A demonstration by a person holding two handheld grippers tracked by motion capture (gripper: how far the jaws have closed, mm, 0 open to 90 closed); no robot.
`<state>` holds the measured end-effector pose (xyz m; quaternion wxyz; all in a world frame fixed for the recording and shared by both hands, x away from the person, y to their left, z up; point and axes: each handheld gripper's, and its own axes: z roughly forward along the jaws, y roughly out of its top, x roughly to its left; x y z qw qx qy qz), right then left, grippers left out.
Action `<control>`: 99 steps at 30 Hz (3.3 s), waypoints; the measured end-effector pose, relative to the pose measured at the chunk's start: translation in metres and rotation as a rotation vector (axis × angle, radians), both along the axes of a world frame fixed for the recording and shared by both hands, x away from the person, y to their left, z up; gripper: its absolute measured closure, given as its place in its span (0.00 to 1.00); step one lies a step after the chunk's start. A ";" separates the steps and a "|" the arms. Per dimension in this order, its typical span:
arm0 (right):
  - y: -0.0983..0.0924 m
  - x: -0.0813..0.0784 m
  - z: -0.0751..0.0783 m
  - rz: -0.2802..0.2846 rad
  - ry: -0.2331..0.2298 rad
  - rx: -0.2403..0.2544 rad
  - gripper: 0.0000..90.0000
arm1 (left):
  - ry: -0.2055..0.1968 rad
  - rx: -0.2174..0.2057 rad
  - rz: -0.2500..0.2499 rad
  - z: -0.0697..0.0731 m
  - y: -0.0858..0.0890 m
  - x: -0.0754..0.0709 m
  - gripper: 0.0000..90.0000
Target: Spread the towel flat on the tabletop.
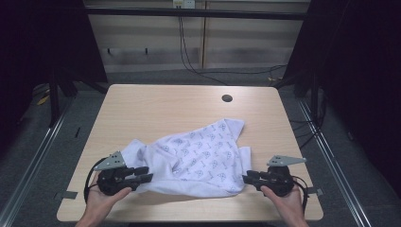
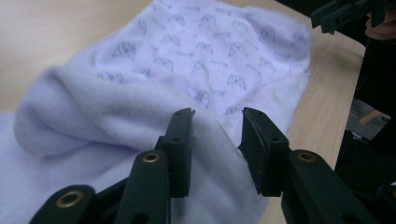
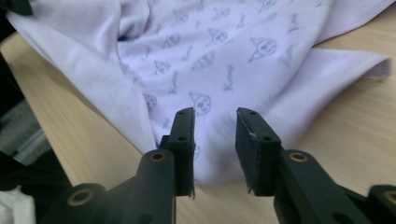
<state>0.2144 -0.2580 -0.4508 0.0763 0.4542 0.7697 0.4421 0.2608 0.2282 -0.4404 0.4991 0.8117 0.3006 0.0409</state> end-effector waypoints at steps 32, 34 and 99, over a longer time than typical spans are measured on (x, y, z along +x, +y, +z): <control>-0.057 0.108 0.015 -0.240 -0.144 -0.213 0.95 | 0.095 0.326 0.078 -0.049 -0.001 0.041 0.74; -0.068 0.098 0.030 -0.274 -0.196 -0.191 0.95 | 0.088 0.332 0.072 -0.048 0.001 0.033 0.73; 0.059 0.163 -0.039 -0.073 0.014 -0.260 0.52 | 0.120 0.310 -0.080 -0.050 -0.039 0.056 0.83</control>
